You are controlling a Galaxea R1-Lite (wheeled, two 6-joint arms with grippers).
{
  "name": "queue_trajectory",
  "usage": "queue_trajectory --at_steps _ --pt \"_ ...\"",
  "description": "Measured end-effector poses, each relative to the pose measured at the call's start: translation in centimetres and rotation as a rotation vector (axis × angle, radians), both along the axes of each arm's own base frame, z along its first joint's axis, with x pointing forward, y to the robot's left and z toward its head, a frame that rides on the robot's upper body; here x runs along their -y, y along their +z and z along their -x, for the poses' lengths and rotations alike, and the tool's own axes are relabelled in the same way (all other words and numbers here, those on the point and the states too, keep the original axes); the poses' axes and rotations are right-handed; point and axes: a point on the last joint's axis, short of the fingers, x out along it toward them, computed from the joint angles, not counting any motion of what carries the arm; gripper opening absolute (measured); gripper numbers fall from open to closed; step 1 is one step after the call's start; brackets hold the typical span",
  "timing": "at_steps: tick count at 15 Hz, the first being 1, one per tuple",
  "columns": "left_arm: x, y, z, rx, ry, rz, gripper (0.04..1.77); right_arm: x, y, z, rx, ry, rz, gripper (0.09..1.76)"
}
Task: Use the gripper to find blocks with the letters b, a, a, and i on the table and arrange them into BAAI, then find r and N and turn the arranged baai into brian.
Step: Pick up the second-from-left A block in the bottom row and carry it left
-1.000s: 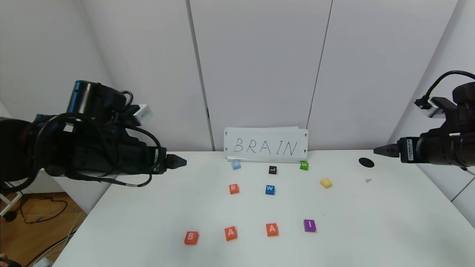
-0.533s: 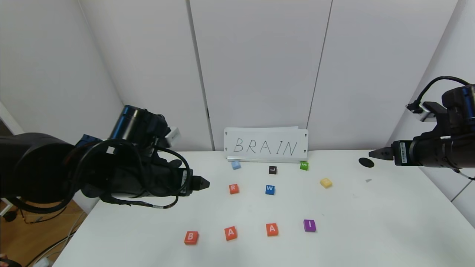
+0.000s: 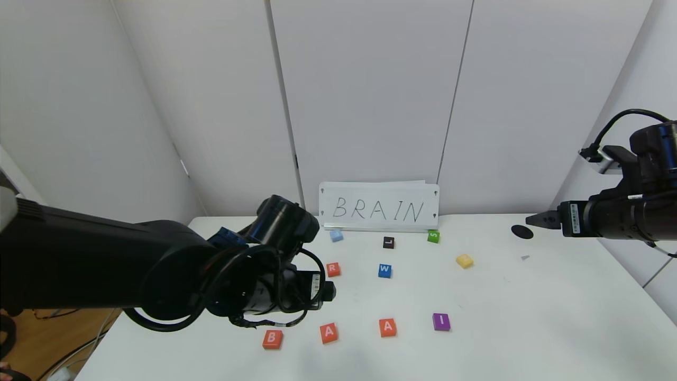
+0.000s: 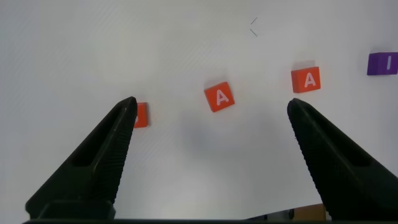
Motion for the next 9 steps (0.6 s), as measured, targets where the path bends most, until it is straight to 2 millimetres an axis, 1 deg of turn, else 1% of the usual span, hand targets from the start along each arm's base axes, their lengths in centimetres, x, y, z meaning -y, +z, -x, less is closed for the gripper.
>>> queue_trajectory --at_steps 4,9 --pt "2.3 -2.9 -0.6 -0.013 0.029 -0.028 1.72 0.0 0.0 0.0 0.001 -0.001 0.001 1.71" --pt "3.5 -5.8 -1.6 -0.060 0.059 -0.041 1.72 0.0 0.1 -0.1 0.003 -0.002 0.002 1.71"
